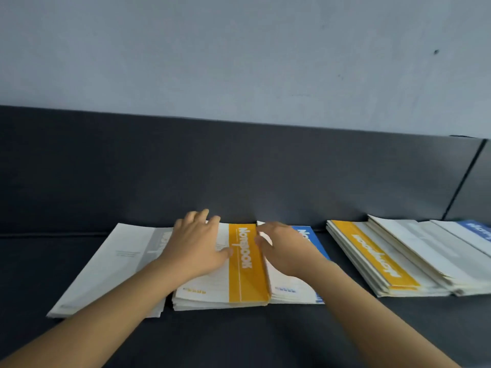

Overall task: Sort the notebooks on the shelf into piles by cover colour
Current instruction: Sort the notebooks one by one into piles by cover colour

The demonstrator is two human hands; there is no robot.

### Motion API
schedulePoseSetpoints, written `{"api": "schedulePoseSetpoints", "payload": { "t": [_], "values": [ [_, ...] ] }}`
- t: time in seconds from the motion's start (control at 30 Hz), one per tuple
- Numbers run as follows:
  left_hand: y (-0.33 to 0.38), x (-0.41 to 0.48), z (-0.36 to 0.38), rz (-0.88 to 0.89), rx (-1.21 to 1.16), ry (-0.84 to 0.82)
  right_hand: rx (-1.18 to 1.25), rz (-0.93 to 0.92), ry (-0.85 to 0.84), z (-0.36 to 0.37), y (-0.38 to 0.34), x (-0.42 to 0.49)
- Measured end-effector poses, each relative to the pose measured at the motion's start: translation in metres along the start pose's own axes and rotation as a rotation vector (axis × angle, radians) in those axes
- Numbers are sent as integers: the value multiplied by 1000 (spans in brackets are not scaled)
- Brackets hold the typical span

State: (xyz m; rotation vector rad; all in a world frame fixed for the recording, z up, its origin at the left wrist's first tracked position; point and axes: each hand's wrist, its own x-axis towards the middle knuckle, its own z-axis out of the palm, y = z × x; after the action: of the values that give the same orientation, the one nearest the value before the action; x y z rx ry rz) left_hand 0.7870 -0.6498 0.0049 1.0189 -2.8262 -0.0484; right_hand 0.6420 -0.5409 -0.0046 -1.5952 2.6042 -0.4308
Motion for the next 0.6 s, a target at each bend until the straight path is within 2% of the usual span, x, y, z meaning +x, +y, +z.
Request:
{"api": "schedulePoseSetpoints", "payload": {
  "t": [0.13,0.3,0.47,0.6],
  "values": [
    [59,6,-9,59,-109,32,-8,13,59,-30,59,-11],
    [170,21,11,109,-251,17,-72,90,90,-70,172,-37],
    [287,50,32,53,-482,-40,-187,265,46,-97,292,-66],
    [345,72,41,-49,-710,-54,-143,294,-77,-98,344,-72]
  ]
}}
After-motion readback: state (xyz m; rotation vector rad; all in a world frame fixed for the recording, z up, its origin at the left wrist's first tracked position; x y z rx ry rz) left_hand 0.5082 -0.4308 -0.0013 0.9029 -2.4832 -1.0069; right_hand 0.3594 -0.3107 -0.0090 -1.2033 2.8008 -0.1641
